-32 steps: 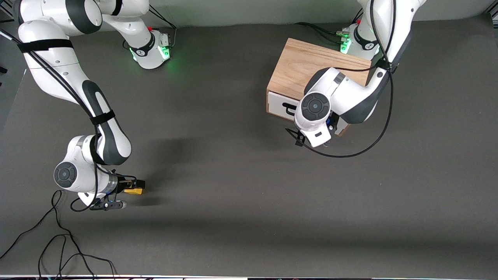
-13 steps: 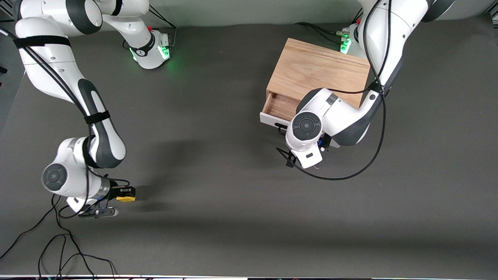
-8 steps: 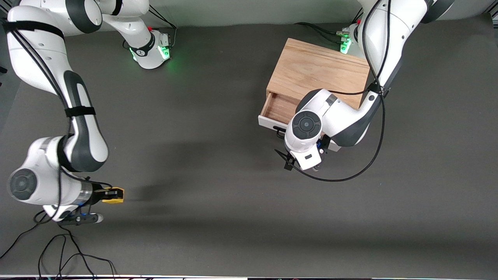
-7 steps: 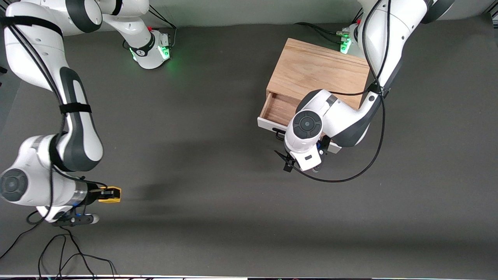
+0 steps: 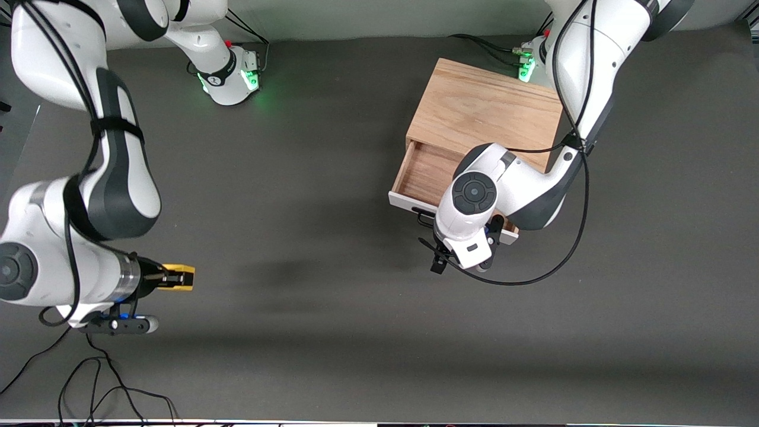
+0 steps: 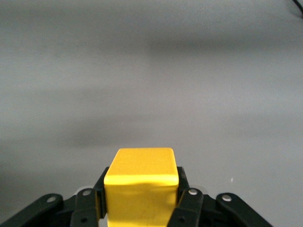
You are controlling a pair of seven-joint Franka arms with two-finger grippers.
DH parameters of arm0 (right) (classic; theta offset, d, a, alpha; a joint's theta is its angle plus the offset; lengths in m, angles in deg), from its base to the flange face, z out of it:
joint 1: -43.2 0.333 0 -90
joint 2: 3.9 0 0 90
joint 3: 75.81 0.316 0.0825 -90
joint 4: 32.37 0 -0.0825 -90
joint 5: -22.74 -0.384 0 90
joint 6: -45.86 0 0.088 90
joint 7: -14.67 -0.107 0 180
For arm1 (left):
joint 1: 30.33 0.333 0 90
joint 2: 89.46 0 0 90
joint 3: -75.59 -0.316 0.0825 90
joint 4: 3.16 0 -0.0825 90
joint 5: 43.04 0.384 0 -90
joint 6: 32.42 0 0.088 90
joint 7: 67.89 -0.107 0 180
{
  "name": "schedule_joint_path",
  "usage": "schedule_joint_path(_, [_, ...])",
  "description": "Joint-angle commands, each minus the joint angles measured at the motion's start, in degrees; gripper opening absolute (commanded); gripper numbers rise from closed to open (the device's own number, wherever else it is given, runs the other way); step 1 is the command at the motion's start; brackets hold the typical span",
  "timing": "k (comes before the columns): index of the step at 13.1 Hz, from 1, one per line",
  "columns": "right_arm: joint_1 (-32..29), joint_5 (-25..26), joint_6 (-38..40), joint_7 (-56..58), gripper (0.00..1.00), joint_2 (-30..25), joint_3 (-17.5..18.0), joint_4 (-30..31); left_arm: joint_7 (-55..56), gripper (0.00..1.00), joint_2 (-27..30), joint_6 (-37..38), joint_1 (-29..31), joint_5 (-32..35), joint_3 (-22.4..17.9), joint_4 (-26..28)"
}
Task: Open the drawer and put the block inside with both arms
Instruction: 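Lift the yellow cube with the right gripper and carry it over the drawer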
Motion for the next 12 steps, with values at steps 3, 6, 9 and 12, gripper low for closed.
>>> schedule_joint_path(3, [0.3,-2.9,6.5,-4.6,0.13,-7.4,1.1,0.5,1.0,1.00,-3.2,-3.9,-1.4,2.2,-0.7,-6.5])
schedule_joint_path(6, [0.8,-6.1,7.7,-9.9,0.13,-9.5,1.5,0.4,0.7,1.00,-2.9,-5.4,-1.5,2.9,-0.7,-6.9])
schedule_joint_path(9, [3.9,-6.7,7.7,-20.1,0.13,-10.0,4.7,0.1,-1.5,1.00,-0.4,-0.5,0.8,3.1,-0.7,-10.9])
schedule_joint_path(12, [5.8,-6.6,6.8,-33.0,0.13,-9.9,10.6,0.0,-14.2,1.00,5.4,9.0,7.0,-2.5,0.3,-11.1])
